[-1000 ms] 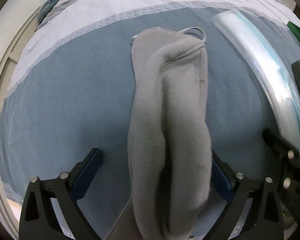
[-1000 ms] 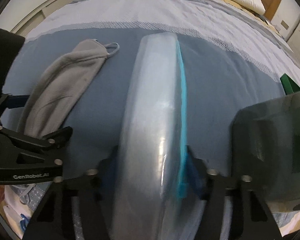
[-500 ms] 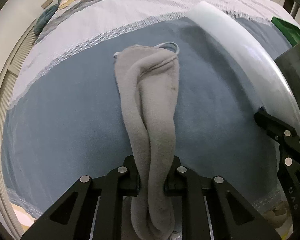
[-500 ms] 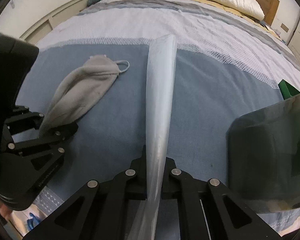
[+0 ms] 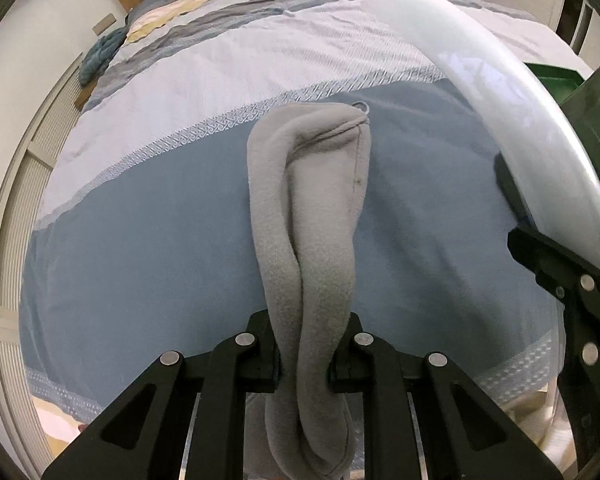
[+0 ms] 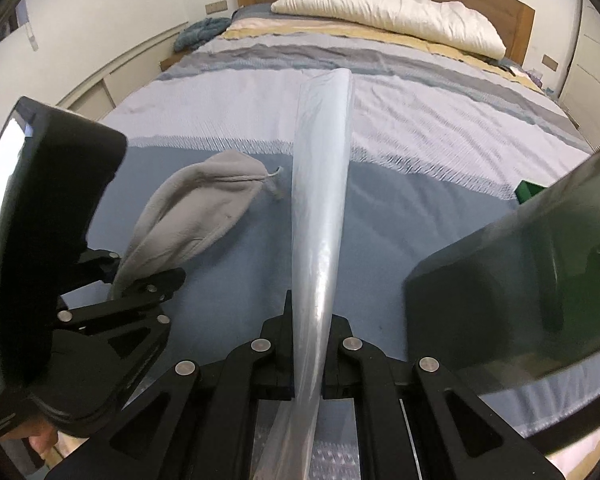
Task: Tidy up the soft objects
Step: 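Lift the grey sock and clear tube and carry both over the green tray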
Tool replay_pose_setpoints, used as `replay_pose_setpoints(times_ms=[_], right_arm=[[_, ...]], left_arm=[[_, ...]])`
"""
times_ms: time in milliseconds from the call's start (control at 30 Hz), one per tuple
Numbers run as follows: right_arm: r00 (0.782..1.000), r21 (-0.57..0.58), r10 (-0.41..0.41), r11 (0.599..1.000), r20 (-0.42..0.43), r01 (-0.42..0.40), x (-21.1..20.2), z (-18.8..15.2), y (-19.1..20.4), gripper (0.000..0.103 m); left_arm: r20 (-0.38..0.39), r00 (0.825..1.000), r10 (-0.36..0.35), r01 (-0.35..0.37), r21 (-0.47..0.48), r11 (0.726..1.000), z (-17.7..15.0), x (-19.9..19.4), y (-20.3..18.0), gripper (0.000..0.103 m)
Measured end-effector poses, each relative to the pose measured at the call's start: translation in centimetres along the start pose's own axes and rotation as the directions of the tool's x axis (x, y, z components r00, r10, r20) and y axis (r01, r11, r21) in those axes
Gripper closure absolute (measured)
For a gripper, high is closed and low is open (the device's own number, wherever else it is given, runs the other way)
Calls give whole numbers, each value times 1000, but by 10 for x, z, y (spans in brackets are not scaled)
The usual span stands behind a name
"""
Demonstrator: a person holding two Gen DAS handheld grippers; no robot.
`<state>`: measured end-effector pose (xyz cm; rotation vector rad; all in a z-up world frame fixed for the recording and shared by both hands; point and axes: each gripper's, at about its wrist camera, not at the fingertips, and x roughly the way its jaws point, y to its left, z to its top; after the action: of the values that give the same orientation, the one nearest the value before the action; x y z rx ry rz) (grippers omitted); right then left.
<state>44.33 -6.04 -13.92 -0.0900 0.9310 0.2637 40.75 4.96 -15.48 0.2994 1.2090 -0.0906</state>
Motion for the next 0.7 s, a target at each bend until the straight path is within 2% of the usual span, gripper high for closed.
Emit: replay_pose_setpoints(times_ms=[300,700], right_arm=[[999,-10,33,999,21,-33,-46,-27,-15,98],[996,-85,90,992,12,-89,-108,-79,-31,98]], left_arm=[[11,1000,14,-14,-33,999,-5,-30,-9,90],[-2,999,50,-50,-48,998,-35,-59,-20,90]])
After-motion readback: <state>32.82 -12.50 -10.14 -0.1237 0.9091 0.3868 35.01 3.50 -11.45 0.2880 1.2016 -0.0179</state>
